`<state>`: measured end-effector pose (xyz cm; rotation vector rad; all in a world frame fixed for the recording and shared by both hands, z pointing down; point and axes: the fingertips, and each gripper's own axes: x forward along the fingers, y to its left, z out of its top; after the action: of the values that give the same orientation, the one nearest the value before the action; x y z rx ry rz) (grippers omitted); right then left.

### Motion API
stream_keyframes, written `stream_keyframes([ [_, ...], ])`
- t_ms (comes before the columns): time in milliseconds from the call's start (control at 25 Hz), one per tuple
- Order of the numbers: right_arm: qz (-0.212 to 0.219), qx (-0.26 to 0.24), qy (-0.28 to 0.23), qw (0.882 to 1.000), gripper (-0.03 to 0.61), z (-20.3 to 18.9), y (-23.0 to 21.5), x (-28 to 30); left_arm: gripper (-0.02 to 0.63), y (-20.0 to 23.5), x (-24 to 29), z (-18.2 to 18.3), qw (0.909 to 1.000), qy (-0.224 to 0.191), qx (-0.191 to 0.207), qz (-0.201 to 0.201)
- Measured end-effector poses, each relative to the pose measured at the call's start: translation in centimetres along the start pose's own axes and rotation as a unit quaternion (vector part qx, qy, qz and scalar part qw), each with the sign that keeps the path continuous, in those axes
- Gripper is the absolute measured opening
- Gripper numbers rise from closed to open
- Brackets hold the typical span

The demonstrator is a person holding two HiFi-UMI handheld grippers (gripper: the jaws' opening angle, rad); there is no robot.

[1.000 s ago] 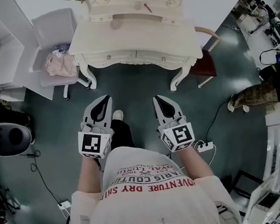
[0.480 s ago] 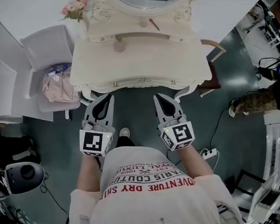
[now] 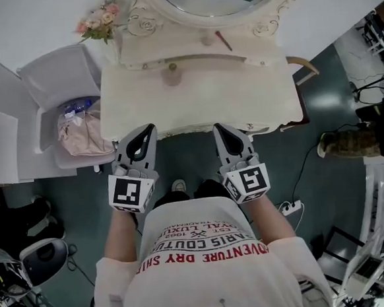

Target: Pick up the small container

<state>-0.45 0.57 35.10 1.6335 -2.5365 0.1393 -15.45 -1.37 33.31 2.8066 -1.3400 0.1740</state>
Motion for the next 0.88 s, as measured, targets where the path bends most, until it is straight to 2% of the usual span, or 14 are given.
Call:
stream_keyframes([
  [240, 0.009, 0.004, 0.002, 1.0, -0.002, -0.3, -3.5, 5.6, 0.006, 2.3, 5.5, -1.3, 0.9998, 0.013, -0.008, 0.01],
  [520, 0.046, -0.002, 0.012, 0.999, -0.002, -0.6, -9.5, 13.1, 0.006, 5.0, 13.8, -2.6, 0.9989, 0.025, -0.022, 0.032],
  [880, 0.096, -0.008, 0.038, 0.995, -0.002, -2.8, -14.8, 19.9, 0.008, 7.8, 21.9, -7.1, 0.9949, 0.038, -0.074, 0.057],
])
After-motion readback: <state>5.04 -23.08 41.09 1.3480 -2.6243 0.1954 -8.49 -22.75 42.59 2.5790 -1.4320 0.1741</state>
